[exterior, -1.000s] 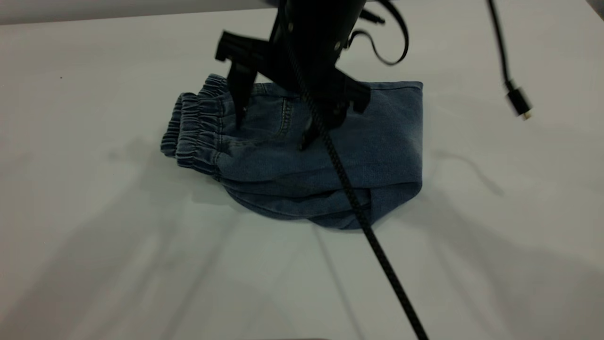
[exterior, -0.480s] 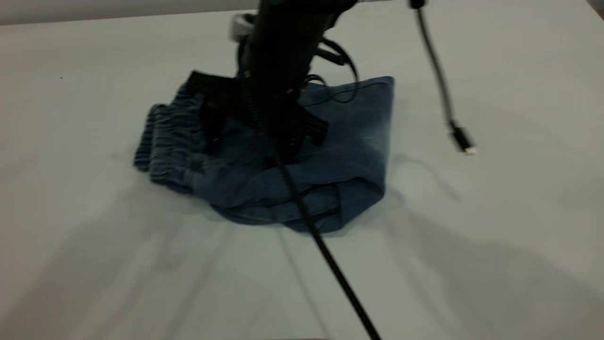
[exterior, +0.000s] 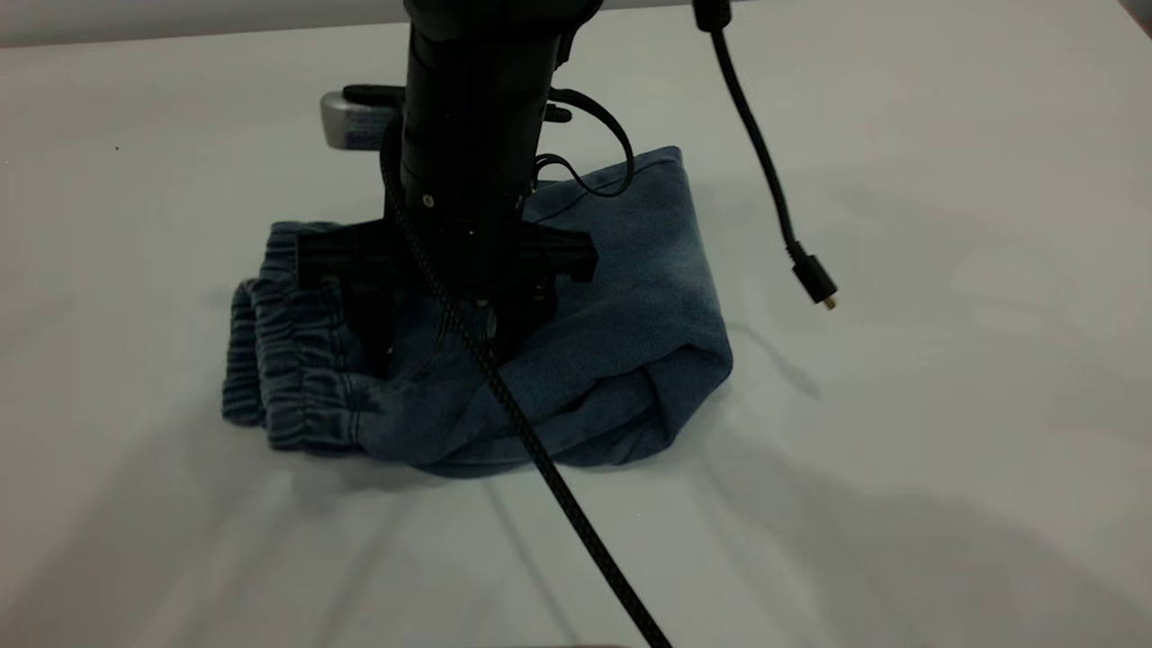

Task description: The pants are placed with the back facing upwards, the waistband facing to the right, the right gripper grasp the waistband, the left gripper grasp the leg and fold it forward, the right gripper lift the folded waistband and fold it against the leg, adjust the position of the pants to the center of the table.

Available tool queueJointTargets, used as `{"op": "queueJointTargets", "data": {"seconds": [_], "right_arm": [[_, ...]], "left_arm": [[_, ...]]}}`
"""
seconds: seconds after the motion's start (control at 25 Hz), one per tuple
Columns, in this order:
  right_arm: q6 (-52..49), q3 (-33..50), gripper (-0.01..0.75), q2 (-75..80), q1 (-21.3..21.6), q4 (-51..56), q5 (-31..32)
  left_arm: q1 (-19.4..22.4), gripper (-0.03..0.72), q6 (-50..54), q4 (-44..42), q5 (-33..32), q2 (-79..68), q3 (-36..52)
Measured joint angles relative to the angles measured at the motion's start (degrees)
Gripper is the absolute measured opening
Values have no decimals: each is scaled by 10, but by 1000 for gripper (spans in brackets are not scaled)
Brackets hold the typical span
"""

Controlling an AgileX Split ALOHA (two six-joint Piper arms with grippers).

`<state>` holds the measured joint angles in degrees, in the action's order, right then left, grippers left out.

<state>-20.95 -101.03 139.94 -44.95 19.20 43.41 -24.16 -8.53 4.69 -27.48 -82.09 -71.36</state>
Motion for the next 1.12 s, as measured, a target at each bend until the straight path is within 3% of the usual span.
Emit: {"op": "queueJointTargets", "data": {"seconds": [0.16, 0.48, 0.6, 0.88, 1.12], "right_arm": [[21, -35, 478, 2, -4, -7, 54], [64, -202, 478, -26, -7, -113, 246], [89, -244, 478, -61, -7, -162, 263], [119, -223, 478, -211, -7, -142, 277], [157, -101, 478, -393, -7, -137, 281]], "left_arm": [[0, 443, 0, 0, -1, 1, 0], [0, 443, -4, -1, -17, 90, 0], [0, 443, -13, -1, -41, 147, 0], [0, 443, -16, -2, -199, 264, 0], [0, 443, -17, -2, -368, 347, 0]]}}
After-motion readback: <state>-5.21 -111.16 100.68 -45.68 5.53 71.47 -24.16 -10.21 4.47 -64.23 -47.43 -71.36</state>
